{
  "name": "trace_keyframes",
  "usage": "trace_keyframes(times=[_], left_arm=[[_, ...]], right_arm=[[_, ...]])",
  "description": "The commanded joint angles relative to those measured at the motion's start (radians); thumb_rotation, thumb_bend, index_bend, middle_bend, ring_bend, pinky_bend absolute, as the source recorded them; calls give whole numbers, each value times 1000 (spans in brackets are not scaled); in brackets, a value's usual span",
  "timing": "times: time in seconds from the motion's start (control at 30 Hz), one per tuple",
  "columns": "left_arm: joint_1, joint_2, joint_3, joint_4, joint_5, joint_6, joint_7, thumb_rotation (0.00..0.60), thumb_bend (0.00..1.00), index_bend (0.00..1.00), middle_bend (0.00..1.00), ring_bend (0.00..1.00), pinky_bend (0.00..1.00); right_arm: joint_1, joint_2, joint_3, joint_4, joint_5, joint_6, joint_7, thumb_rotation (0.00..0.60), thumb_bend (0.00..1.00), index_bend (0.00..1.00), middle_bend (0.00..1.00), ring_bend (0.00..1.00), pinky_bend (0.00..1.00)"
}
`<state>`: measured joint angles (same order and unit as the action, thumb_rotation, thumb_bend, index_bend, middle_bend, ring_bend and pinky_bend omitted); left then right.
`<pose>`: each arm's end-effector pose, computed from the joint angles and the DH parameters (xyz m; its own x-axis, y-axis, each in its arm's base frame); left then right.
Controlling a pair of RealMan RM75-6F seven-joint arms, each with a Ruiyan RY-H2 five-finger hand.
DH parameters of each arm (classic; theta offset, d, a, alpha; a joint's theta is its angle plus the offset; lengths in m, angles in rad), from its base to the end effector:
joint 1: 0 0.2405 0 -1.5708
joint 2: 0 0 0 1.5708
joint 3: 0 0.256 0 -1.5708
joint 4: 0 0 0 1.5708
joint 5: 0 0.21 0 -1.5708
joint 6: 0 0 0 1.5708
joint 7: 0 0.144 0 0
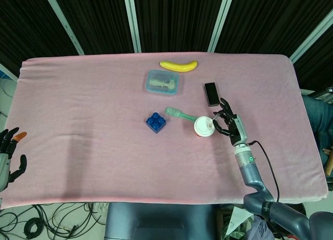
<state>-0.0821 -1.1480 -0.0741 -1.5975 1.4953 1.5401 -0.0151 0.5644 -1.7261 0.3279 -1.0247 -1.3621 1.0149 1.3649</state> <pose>-0.3075 0.1849 0.1621 0.3644 -0.0747 0.9282 0.9307 -0.0038 -0.3657 -0.2317 -0.3689 -0.0036 -0.8635 -0.1871 0.4683 -0.4851 0.0542 -0.8728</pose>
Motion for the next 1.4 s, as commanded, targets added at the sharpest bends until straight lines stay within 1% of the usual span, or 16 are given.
trace_keyframes(times=[0.03, 0.4, 0.47, 0.57, 0.6, 0.63, 0.73, 0.8, 0.83, 1.03, 1.1, 1.2, 1.27, 1.37, 1.4], left_arm=[[0, 0, 0, 0, 0, -1, 0, 600, 579, 196, 85, 22, 0], [0, 1, 0, 0, -1, -2, 0, 600, 579, 196, 85, 22, 0], [0, 1, 1, -1, -1, -3, 0, 600, 579, 196, 85, 22, 0], [-1, 1, 1, -1, -2, -4, 1, 600, 579, 196, 85, 22, 0], [-1, 1, 1, -2, -2, -4, 2, 600, 579, 196, 85, 22, 0], [-1, 1, 1, -2, -2, -4, 2, 600, 579, 196, 85, 22, 0], [0, 1, 1, -2, -3, -4, 3, 600, 579, 196, 85, 22, 0], [0, 1, 1, -3, -4, -4, 3, 600, 579, 196, 85, 22, 0], [0, 1, 1, -3, -4, -4, 3, 600, 578, 196, 85, 22, 0], [0, 2, 1, -5, -4, -5, 4, 600, 579, 196, 85, 22, 0], [0, 3, 1, -5, -3, -4, 3, 600, 579, 196, 85, 22, 0], [0, 4, 1, -5, -3, -5, 0, 600, 579, 196, 85, 22, 0], [0, 5, 1, -5, -2, -5, -1, 600, 579, 196, 85, 22, 0], [0, 5, 1, -5, 0, -3, -1, 600, 579, 196, 85, 22, 0], [0, 5, 2, -5, 2, -3, 0, 600, 579, 196, 85, 22, 0]], right_arm=[[7, -10, -11, 28, 3, -16, 9, 600, 407, 667, 8, 20, 182], [10, -15, -28, 59, -3, -23, 35, 600, 407, 666, 8, 20, 182], [10, -13, -31, 60, -6, -23, 35, 600, 407, 649, 8, 19, 182], [12, -7, -37, 58, -12, -24, 36, 600, 405, 452, 4, 17, 182], [12, -4, -39, 56, -15, -24, 38, 600, 401, 363, 1, 14, 181], [13, -2, -40, 55, -17, -25, 40, 600, 393, 284, 0, 13, 181], [15, 9, -47, 50, -26, -26, 44, 600, 348, 100, 0, 4, 181], [17, 19, -53, 44, -33, -30, 50, 600, 317, 30, 0, 0, 180], [18, 23, -55, 41, -36, -31, 53, 600, 303, 12, 0, 0, 180], [18, 73, -76, 14, -66, -31, 65, 600, 280, 0, 0, 0, 179], [12, 100, -80, 1, -70, -23, 41, 600, 270, 0, 0, 0, 179], [-6, 168, -88, -33, -66, -13, -52, 600, 266, 0, 0, 0, 179], [-23, 235, -102, -73, -68, -13, -129, 600, 265, 0, 0, 0, 179], [-54, 348, -122, -148, -52, -15, -313, 600, 265, 0, 0, 0, 179], [-69, 391, -127, -182, -40, -11, -395, 600, 265, 0, 0, 0, 179]])
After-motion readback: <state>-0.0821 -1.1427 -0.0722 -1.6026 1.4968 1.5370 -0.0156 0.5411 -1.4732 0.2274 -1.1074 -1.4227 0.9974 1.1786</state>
